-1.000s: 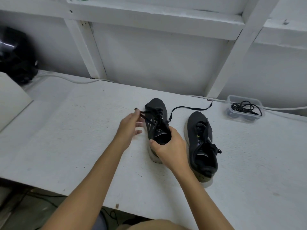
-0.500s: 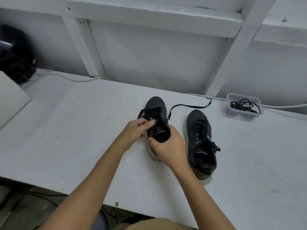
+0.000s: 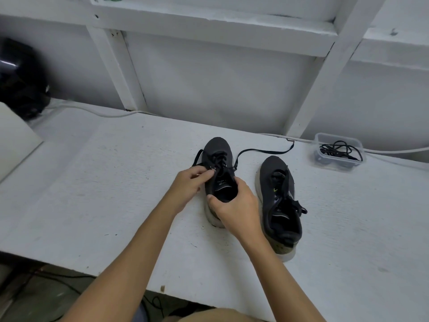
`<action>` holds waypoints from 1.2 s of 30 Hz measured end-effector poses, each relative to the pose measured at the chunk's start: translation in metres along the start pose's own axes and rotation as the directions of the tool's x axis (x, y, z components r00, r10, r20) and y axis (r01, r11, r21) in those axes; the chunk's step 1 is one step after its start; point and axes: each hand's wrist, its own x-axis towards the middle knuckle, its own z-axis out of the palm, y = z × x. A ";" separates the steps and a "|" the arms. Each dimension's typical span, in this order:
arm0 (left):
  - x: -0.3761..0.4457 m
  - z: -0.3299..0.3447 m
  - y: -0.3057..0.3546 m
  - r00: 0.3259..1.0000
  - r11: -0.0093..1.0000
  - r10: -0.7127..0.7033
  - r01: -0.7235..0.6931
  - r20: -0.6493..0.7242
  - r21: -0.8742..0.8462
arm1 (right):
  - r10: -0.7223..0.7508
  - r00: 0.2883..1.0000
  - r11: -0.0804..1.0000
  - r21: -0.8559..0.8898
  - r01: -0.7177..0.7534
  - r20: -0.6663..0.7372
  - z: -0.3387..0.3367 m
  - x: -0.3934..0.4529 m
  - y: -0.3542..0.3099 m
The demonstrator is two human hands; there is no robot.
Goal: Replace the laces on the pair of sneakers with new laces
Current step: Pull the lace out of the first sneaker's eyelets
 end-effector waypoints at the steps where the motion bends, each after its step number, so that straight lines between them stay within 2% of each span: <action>1: 0.001 0.000 0.001 0.997 0.999 0.021 -0.023 -0.069 -0.027 | 0.001 1.000 1.000 -0.001 -0.001 0.000 0.000 0.000 0.000; 3: 0.005 -0.002 0.004 0.971 0.979 -0.021 -0.028 -0.238 -0.203 | 0.002 1.000 1.000 -0.012 -0.002 -0.004 0.001 0.001 0.000; 5: 0.009 -0.006 0.005 0.937 0.929 -0.100 -0.031 -0.334 -0.368 | 0.004 1.000 1.000 -0.017 -0.004 -0.008 0.002 0.001 0.002; 7: 0.008 -0.009 0.005 0.962 0.946 -0.099 0.010 -0.256 -0.325 | 0.006 1.000 1.000 -0.015 -0.006 -0.008 0.003 0.001 0.002; 9: 0.004 -0.008 0.003 0.996 0.981 -0.079 0.071 -0.039 -0.180 | 0.002 1.000 1.000 -0.007 -0.002 -0.007 0.002 0.000 0.002; 11: 0.003 -0.006 0.000 0.995 0.998 -0.051 0.054 0.082 -0.029 | -0.002 1.000 1.000 0.004 0.002 -0.004 0.002 0.000 0.000; 13: 0.005 -0.005 -0.001 0.999 1.000 -0.007 0.006 0.036 0.020 | 0.003 1.000 1.000 0.015 -0.003 -0.002 0.001 0.000 0.000; 17: 0.006 -0.007 0.002 0.996 0.988 0.005 -0.019 -0.087 -0.155 | -0.004 1.000 1.000 0.015 0.004 0.004 -0.001 0.000 -0.002; 20: 0.004 -0.004 0.002 0.994 0.959 -0.041 0.010 -0.103 -0.282 | -0.017 1.000 1.000 0.013 0.016 0.006 -0.002 0.000 -0.004; 25: 0.005 -0.002 0.001 0.998 0.970 -0.027 0.011 -0.061 -0.241 | -0.015 0.998 0.996 0.086 0.010 0.057 -0.018 0.003 -0.007; 28: 0.004 -0.004 0.003 0.999 0.977 -0.011 0.003 -0.039 -0.213 | -0.152 0.988 0.979 -0.143 0.147 -0.023 -0.024 0.018 -0.006; 30: 0.003 -0.004 0.003 0.999 0.979 -0.006 -0.002 -0.035 -0.203 | -0.183 0.982 0.934 -0.302 0.190 0.049 -0.024 0.029 -0.008; 32: 0.003 -0.002 0.003 0.999 0.980 -0.004 -0.003 -0.038 -0.201 | -0.149 0.979 0.891 -0.410 0.195 0.140 -0.024 0.039 -0.011; 36: 0.001 -0.001 0.001 0.999 0.980 0.003 -0.012 -0.045 -0.198 | -0.136 0.970 0.845 -0.487 0.221 0.203 -0.022 0.055 -0.015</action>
